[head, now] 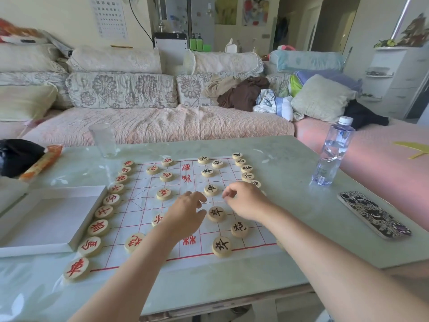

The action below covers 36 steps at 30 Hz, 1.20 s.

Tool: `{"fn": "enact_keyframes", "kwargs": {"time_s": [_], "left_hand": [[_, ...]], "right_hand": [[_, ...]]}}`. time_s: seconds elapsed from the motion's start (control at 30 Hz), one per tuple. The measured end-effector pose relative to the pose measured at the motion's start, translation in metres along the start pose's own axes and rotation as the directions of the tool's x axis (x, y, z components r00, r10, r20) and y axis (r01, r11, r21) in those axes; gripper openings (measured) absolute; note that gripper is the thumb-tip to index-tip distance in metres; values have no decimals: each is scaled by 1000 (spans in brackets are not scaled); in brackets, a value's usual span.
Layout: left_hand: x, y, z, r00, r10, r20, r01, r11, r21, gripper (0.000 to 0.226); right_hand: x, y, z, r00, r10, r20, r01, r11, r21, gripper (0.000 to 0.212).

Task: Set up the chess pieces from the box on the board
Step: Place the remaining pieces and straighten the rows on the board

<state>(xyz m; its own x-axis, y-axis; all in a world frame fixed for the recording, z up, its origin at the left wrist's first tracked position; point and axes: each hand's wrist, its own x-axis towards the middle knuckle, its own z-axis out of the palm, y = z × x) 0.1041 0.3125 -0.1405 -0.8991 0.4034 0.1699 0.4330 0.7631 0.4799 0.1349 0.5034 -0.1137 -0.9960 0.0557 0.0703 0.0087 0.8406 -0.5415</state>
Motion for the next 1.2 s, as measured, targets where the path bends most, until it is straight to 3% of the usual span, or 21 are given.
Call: {"fn": "enact_keyframes", "kwargs": {"time_s": [0.3, 0.43, 0.53, 0.7, 0.83, 1.1, 1.2], "left_hand": [[-42, -50, -57, 994, -94, -47, 96, 995, 28, 22], [-65, -71, -77, 994, -107, -37, 108, 994, 34, 19], [-84, -78, -83, 995, -95, -17, 95, 995, 5, 20], [-106, -80, -83, 999, -27, 26, 27, 1000, 5, 15], [-116, -88, -78, 999, 33, -3, -32, 991, 128, 24], [-117, -112, -84, 999, -13, -44, 22, 979, 202, 41], [-114, -115, -85, 998, -6, -64, 21, 972, 233, 38]], "right_hand": [[-21, -76, 44, 949, -263, 174, 250, 964, 93, 16], [-26, -103, 63, 905, -287, 315, 281, 958, 65, 20], [-32, -117, 74, 872, -260, 415, 292, 956, -14, 35], [-45, -122, 85, 886, -230, 403, 315, 936, -158, 44], [-47, -122, 90, 900, -214, 380, 288, 946, -147, 46], [-41, -120, 90, 883, -201, 424, 271, 956, -110, 46], [-28, -118, 84, 943, -186, 275, 186, 982, 28, 40]]}}
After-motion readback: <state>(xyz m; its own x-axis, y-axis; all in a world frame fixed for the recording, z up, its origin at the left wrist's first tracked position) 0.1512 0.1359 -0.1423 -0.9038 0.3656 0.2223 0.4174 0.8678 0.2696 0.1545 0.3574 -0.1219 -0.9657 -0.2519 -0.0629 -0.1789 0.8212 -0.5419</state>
